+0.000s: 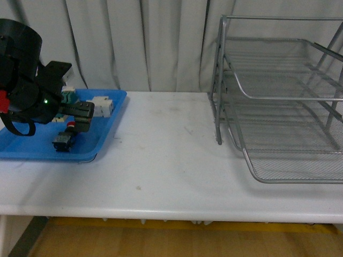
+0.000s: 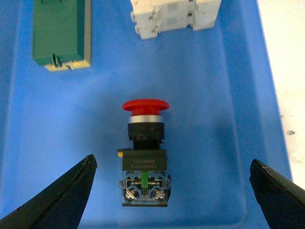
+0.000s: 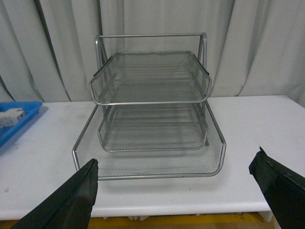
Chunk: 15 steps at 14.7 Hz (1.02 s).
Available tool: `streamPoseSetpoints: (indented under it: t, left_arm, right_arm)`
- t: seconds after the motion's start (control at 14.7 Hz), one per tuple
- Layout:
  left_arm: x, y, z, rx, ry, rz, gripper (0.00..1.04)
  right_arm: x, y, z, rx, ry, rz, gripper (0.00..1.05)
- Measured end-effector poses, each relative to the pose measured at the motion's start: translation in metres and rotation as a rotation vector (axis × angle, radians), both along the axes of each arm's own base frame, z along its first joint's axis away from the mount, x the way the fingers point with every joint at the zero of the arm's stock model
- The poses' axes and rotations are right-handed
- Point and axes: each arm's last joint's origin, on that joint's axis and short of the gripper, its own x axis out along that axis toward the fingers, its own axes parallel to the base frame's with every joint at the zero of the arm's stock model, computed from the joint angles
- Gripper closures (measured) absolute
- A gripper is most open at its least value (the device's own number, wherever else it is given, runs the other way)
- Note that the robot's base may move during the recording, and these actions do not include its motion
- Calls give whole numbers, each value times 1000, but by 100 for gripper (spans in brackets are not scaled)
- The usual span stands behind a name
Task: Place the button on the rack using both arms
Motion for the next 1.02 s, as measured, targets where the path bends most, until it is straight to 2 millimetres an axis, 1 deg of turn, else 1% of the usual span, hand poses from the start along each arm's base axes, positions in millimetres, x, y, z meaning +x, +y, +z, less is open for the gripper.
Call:
streamPoseSetpoints:
  t: [0.2, 0.54, 0.75, 0.88, 0.95, 1.02]
  left_arm:
    - [6, 7, -13, 4, 27, 20, 7]
    - [12, 15, -24, -8, 54, 53, 7]
    - [16, 18, -40, -10, 87, 64, 7]
    - [18, 20, -46, -17, 96, 71, 7]
    - [19, 21, -46, -22, 97, 73, 7]
    - [20, 21, -46, -23, 93, 73, 17]
  right_arm:
    - [0, 0, 0, 0, 0, 0, 6]
    - [0, 0, 0, 0, 0, 0, 6]
    - [0, 0, 0, 0, 0, 0, 6]
    - [0, 0, 0, 0, 0, 0, 6]
    - [0, 0, 0, 0, 0, 0, 6]
    - [0, 0, 0, 0, 0, 0, 6]
